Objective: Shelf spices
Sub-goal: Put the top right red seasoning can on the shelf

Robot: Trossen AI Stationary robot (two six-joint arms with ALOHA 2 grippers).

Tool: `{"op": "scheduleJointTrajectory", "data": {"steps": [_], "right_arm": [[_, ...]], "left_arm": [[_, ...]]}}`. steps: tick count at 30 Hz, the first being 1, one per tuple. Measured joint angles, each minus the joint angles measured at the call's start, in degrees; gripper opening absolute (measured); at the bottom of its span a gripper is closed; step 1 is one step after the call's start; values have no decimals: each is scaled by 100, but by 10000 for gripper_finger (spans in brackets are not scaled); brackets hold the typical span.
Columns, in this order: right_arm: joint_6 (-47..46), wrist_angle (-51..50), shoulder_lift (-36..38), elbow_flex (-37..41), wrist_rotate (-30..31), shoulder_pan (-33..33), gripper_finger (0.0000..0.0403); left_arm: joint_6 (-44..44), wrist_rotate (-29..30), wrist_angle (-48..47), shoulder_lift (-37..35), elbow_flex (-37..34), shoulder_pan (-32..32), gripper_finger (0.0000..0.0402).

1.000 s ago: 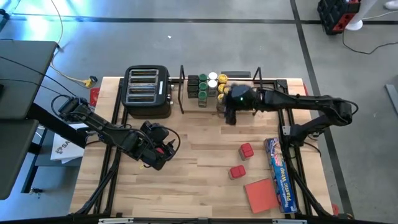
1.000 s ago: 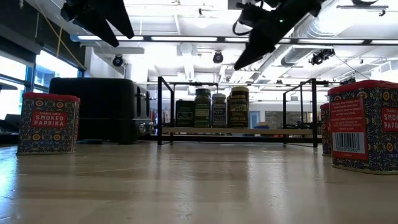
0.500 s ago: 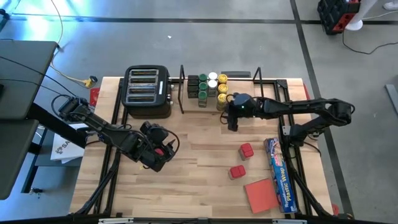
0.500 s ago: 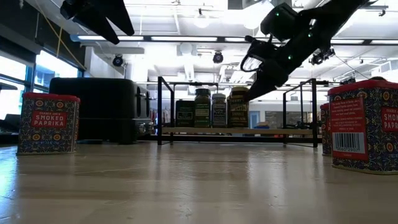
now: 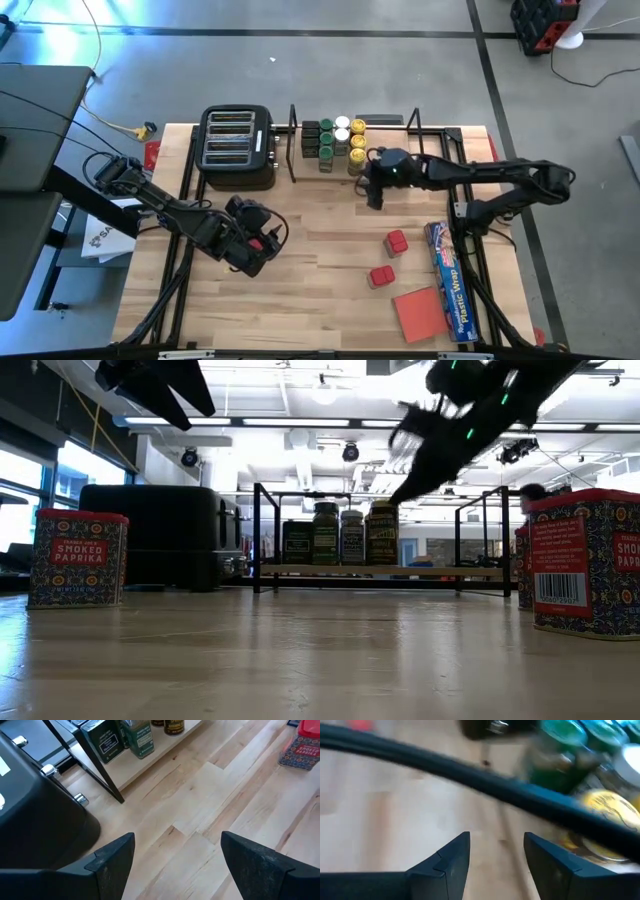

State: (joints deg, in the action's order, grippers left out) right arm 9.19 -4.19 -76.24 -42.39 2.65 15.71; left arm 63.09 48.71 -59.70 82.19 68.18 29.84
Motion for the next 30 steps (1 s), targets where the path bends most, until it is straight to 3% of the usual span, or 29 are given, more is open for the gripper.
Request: {"op": "scheduleJointTrajectory", "data": {"steps": [4,8,14,17,22,26,30], "right_arm": [[-95,-1081,641,-288,-67,-703,180],[-666,-1693,1198,-461,-697,-1371,180],[-2599,-1913,1600,-510,-1608,-2158,180],[-3277,-2595,1526,-831,-1148,-2652,180],[-4249,-4935,955,-1746,-223,-3197,184],[-4860,-6365,420,-2170,-230,-3237,207],[-5239,-6763,92,-2199,-319,-3111,253]], "left_arm": [[76,46,1,0,0,74,292],[77,299,0,0,1,112,292],[68,476,0,24,2,107,292],[-20,561,-1,27,2,107,292],[-22,661,-3,24,2,107,292],[-27,813,-7,59,4,107,292],[-27,951,-8,181,7,107,292]]}}
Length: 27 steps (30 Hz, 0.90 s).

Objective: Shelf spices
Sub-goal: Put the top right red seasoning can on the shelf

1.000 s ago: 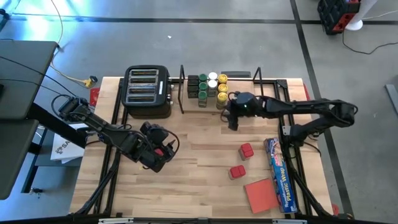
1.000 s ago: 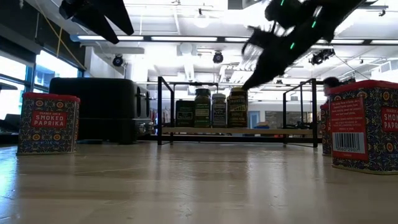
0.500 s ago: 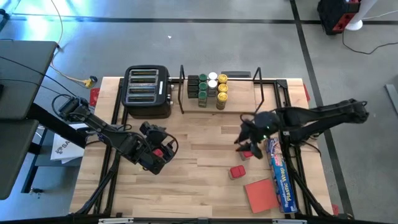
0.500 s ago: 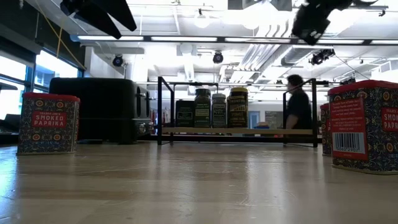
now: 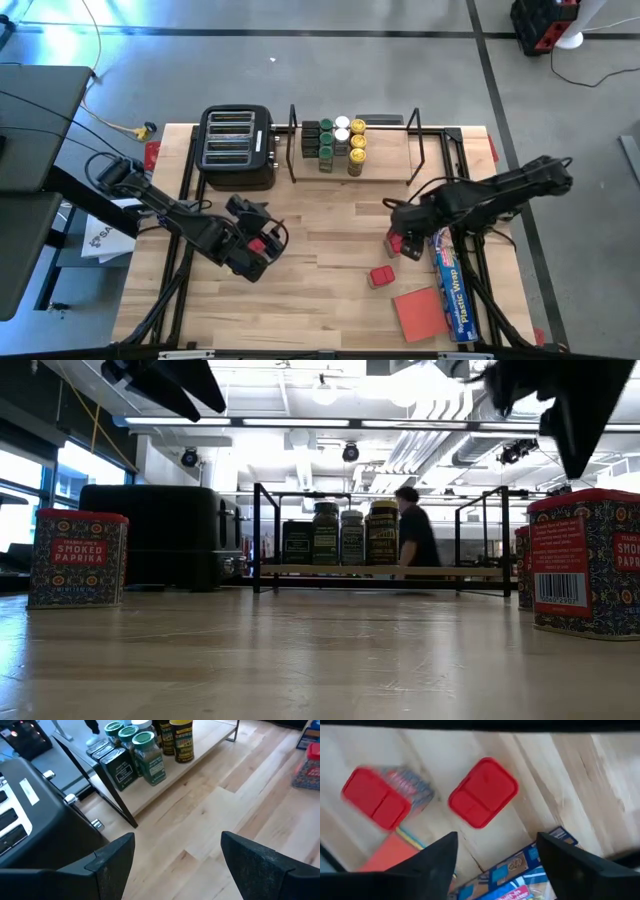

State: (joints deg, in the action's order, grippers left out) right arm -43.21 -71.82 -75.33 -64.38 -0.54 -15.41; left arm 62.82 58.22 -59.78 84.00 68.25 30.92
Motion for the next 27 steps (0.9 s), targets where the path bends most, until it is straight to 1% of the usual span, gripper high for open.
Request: {"op": "scheduleJointTrajectory", "data": {"steps": [3,5,10,13,18,22,27], "right_arm": [[-482,5,-218,0,-97,184,284],[-662,-1,-332,-4,-94,244,295],[-1292,3,-647,-4,82,267,298],[-1531,185,-879,-4,108,263,298],[-1588,530,-1265,-4,213,257,298],[-1526,569,-1522,6,209,250,298],[-1447,775,-1620,335,182,250,298]], "left_arm": [[-1,15,1,113,0,-4,292],[-1,15,1,200,0,-4,292],[1,68,0,383,-2,-9,292],[1,101,1,485,-2,-9,292],[3,122,-4,563,-2,-20,292],[1,151,-8,563,-2,-15,292],[7,155,-12,563,-2,-15,292]]}}
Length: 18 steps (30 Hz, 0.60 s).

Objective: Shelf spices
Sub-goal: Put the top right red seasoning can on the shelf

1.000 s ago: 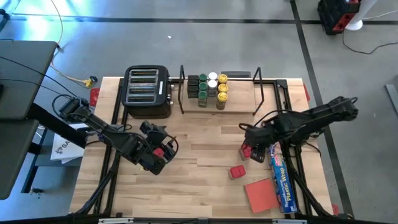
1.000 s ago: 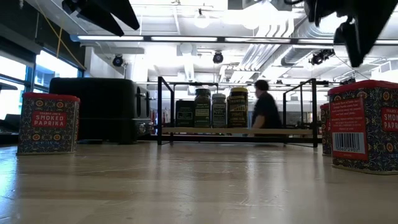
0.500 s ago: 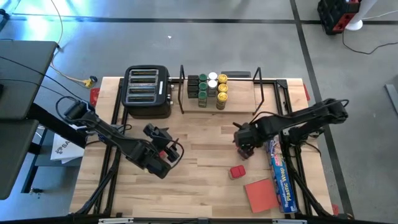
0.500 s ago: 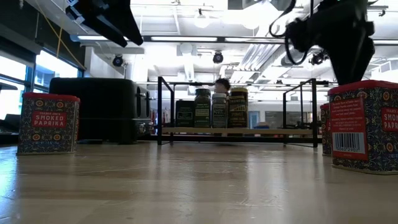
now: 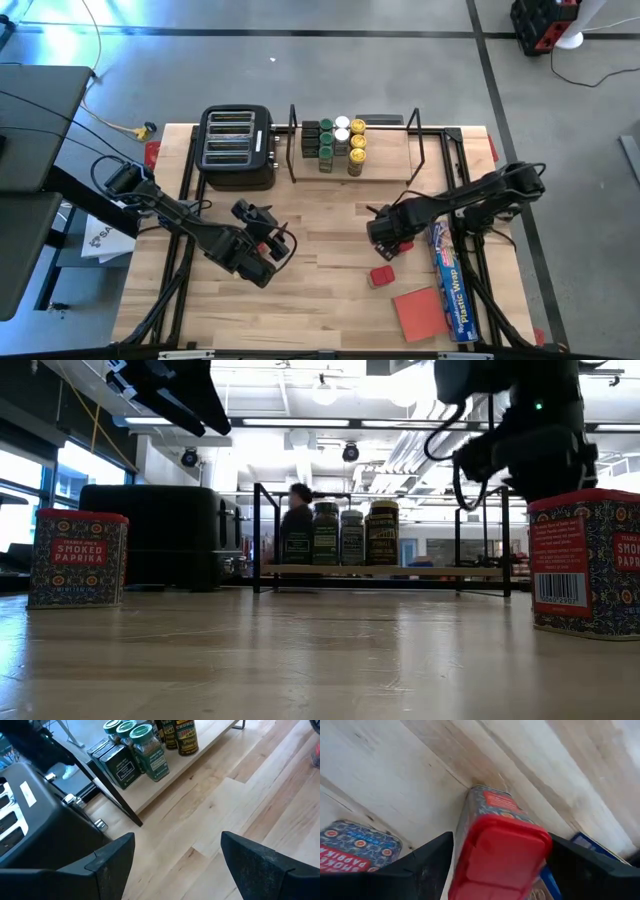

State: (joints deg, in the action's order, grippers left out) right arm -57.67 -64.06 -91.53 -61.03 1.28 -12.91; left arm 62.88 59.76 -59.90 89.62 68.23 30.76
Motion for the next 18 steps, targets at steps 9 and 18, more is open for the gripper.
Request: {"op": "scheduleJointTrajectory", "data": {"steps": [9,18], "right_arm": [[881,531,0,373,-494,15,253],[2598,387,-4,221,-579,-3,201]], "left_arm": [[8,7,7,0,0,2,292],[102,5,13,0,-2,2,292]]}}
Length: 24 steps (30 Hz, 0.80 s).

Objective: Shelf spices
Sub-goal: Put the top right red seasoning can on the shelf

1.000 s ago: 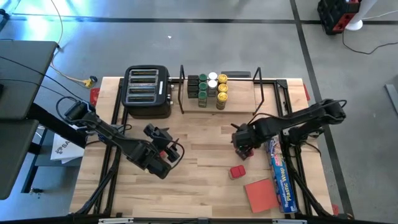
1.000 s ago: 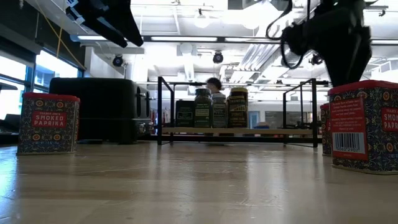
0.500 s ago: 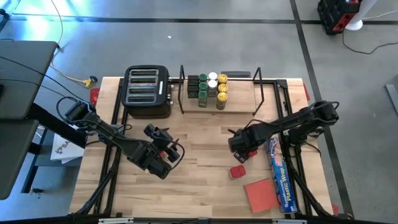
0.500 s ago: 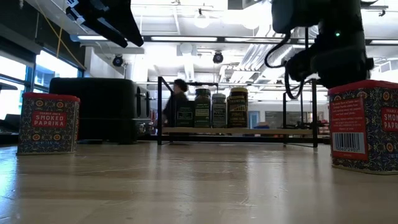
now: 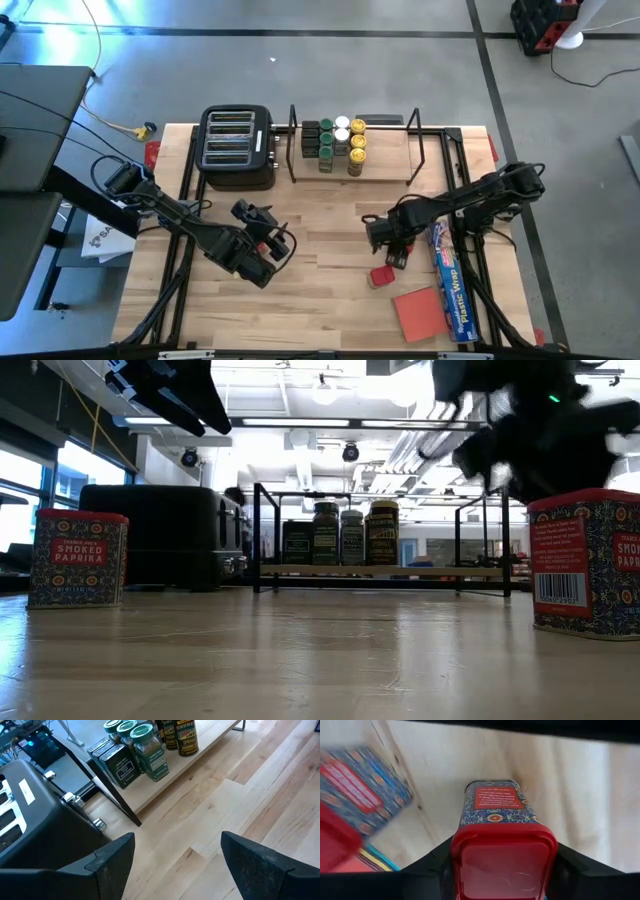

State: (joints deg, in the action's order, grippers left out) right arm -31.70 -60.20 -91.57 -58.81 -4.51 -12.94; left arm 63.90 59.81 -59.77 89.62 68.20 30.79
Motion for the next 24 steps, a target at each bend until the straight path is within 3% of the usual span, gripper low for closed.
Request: {"op": "scheduleJointTrajectory", "data": {"steps": [7,13,19,24], "right_arm": [[1643,-796,2,-1399,894,599,201],[3287,-1829,-68,-3031,1697,1789,201],[5145,-2100,-550,-4225,1756,3316,201],[6179,-2105,-1212,-4600,1462,4368,201]], "left_arm": [[0,-23,4,0,-2,0,292],[0,-154,5,-2,-2,-4,292],[0,-298,4,-2,-2,-4,292],[0,-343,6,-2,-2,-4,292]]}}
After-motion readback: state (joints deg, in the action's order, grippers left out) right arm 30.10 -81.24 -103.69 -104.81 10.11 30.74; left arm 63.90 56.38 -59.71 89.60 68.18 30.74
